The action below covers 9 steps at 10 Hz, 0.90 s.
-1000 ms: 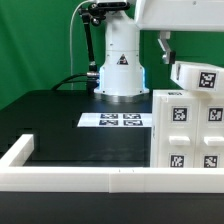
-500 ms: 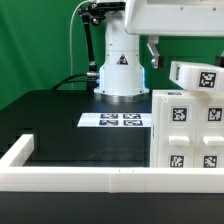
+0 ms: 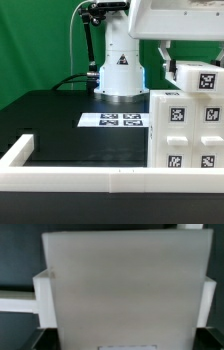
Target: Assemble cabinet
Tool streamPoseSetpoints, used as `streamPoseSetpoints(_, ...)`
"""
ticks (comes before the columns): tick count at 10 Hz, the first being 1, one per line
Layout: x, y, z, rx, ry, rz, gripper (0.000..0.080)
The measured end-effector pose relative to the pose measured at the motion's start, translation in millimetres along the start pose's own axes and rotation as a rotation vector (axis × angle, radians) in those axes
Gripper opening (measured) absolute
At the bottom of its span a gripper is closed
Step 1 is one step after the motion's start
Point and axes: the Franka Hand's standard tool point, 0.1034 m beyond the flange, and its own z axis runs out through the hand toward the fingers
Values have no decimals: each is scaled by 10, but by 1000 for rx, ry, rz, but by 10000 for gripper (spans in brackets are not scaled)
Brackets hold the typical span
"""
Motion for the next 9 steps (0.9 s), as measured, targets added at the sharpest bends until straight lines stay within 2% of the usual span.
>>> streamPoseSetpoints(3,0,0,2,0,0,26,560)
streamPoseSetpoints(6,-2,-10,5,1,1,201,560)
streamPoseSetpoints(9,11,-36,12,13,12,567,561)
